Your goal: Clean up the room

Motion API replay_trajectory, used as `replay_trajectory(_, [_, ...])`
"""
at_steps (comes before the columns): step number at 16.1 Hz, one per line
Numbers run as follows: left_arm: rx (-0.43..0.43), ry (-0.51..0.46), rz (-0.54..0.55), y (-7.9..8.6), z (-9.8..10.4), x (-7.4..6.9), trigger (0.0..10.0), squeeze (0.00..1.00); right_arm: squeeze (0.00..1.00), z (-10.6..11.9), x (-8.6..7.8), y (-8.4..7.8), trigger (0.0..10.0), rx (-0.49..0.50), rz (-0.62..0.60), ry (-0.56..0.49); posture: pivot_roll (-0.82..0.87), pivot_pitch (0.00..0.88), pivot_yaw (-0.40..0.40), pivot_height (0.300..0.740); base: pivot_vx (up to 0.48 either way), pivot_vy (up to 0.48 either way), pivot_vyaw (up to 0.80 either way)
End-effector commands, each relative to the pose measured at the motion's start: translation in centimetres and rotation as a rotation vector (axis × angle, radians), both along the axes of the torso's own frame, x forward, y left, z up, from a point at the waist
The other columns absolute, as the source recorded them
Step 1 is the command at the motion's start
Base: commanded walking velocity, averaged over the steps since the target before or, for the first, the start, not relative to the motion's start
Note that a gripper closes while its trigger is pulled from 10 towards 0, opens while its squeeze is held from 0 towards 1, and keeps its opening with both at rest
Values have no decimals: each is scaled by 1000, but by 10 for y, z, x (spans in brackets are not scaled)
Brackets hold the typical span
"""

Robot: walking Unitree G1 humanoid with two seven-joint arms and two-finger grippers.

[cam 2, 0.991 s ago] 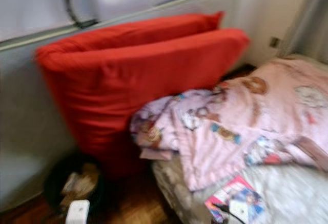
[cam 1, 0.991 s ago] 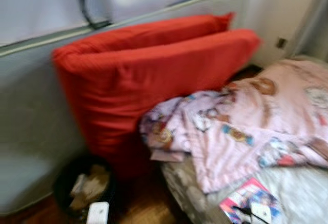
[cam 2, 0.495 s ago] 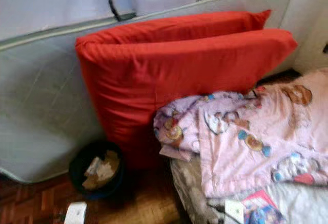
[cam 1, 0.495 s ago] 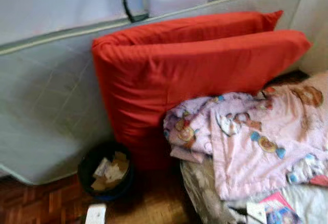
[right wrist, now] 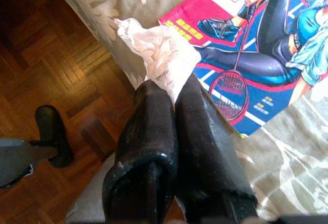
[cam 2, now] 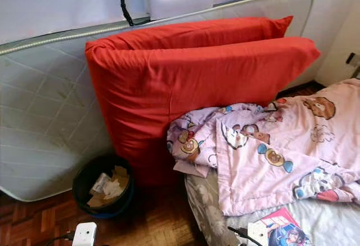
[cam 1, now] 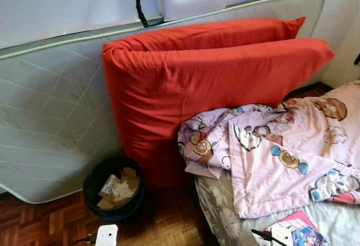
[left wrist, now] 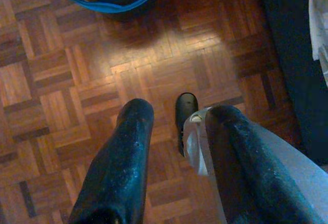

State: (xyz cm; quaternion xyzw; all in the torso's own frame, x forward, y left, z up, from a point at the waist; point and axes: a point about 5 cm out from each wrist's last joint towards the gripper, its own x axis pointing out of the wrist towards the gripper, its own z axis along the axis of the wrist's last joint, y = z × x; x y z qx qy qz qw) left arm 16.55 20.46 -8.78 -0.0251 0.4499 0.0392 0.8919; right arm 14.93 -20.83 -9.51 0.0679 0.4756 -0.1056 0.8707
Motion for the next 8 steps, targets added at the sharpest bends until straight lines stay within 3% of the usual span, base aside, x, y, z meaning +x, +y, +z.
replay_trajectory(1, [9,21,2,2,-1,-3,10000,0,0,0,0,2,10000,11,-3,1,-11,12,41,740,0,368,0])
replay_trajectory(8, [9,25,1,2,-2,-5,10000,0,0,-1,-1,2,10000,15,-2,5,-10,19,43,740,0,367,0])
